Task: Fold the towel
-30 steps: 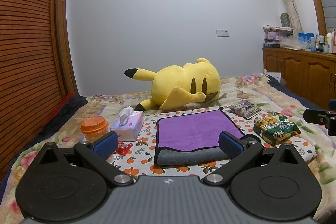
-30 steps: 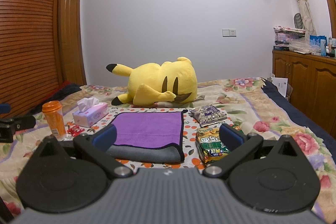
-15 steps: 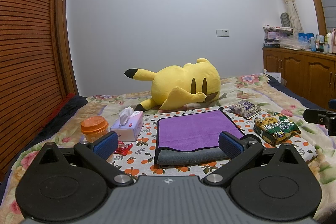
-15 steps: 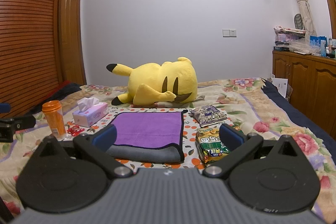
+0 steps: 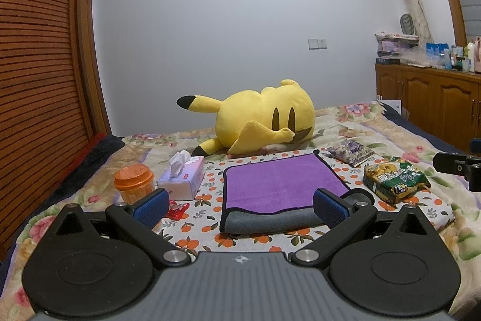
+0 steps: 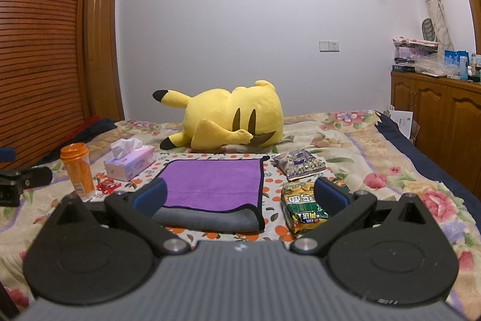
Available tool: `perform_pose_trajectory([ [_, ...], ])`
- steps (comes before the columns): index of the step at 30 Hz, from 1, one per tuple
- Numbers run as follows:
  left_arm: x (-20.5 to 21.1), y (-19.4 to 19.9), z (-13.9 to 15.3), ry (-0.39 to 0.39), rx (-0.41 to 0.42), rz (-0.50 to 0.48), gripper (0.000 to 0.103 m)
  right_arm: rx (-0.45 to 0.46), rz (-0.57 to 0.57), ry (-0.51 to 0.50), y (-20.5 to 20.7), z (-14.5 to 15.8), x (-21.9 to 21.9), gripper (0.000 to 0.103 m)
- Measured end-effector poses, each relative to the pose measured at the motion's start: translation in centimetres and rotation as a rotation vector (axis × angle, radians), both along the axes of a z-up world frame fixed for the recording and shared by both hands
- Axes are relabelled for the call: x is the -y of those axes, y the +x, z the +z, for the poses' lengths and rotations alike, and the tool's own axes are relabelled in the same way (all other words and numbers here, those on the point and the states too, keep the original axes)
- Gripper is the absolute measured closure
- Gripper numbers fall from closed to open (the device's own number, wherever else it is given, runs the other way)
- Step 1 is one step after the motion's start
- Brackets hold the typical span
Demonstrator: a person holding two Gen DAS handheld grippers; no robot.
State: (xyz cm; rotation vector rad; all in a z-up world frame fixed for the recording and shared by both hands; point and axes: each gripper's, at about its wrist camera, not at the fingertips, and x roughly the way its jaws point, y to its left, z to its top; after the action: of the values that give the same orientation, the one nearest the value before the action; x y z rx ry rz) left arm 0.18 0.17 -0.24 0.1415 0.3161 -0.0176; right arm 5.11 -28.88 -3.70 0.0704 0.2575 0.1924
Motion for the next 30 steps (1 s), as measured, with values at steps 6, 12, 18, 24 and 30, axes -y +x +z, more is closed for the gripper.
perform_pose_trajectory([
  [6,0.2,1.0,-0.4,0.026,-0.055,-0.02,0.0,-0.018,0.006,-0.006,0.5,-0.2,-0.3,0.0],
  [12,0.7,1.8,-1.3,0.047,-0.092,-0.04,0.0,-0.038,0.012,-0.011,1.0,-0.5,-0.5,0.0],
  [18,0.9,2.6,-1.7,0.042,-0.113,-0.043,0.0,-0.051,0.017,-0.023,1.6,-0.8,-0.9,0.0],
  [24,1.0,3.7,-2.2,0.038,-0.136,-0.047,0.0,-0.079,0.023,-0.039,2.6,-1.2,-1.2,0.0],
  [30,0.8,4.9,-2.6,0.047,-0.151,-0.046,0.0,-0.101,0.032,-0.049,3.5,-1.6,-1.5,0.0],
])
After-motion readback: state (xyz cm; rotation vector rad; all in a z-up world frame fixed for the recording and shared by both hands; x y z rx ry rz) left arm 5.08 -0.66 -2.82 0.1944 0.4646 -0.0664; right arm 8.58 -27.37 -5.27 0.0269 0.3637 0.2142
